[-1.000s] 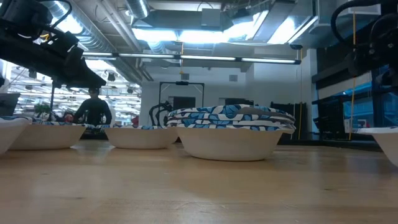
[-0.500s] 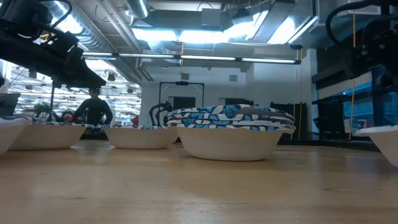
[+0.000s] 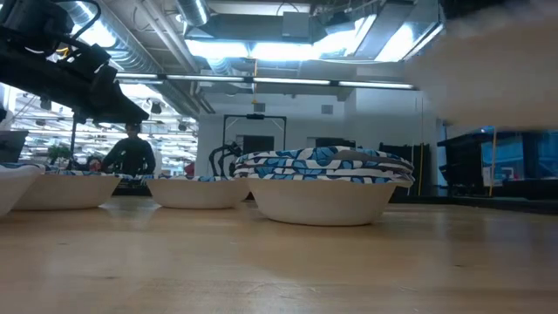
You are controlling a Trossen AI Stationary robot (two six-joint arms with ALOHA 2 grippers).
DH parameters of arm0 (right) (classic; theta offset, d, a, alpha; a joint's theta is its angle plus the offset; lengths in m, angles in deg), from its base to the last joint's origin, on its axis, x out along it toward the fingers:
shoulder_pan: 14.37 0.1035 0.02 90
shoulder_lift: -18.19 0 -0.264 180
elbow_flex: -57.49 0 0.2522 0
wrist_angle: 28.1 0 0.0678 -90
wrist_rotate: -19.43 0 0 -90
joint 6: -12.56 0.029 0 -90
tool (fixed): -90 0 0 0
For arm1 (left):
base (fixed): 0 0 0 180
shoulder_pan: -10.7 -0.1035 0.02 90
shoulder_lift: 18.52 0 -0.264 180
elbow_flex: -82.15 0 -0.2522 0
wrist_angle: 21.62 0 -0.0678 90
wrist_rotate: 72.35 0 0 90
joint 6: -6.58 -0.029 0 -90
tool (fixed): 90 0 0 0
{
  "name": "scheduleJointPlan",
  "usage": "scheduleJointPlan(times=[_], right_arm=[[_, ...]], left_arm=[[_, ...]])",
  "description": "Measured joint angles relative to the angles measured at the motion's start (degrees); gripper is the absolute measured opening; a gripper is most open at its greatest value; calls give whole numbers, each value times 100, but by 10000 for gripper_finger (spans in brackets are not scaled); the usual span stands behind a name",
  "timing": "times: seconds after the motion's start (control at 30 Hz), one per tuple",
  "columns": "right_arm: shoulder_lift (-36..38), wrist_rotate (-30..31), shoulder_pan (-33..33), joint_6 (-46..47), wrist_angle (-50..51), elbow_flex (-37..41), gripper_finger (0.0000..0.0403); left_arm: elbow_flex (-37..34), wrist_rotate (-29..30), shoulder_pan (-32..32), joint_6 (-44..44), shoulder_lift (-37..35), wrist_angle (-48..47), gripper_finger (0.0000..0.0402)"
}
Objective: Nest bowls inside each other
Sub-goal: Stack the white bowl on top of the other white bowl
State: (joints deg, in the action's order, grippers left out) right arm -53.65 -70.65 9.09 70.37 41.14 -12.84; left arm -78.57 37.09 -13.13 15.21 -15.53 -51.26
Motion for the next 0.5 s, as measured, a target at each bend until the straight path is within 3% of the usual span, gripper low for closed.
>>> scheduleJointPlan(times=[0.2, 0.5], right_arm=[[-128, 384, -580, -580, -157, -483, 3], [-657, 491, -1550, -1640, -1180, -550, 3]], left_arm=[[0, 0, 0, 22, 1, 0, 160], [0, 0, 2, 22, 1, 2, 160]])
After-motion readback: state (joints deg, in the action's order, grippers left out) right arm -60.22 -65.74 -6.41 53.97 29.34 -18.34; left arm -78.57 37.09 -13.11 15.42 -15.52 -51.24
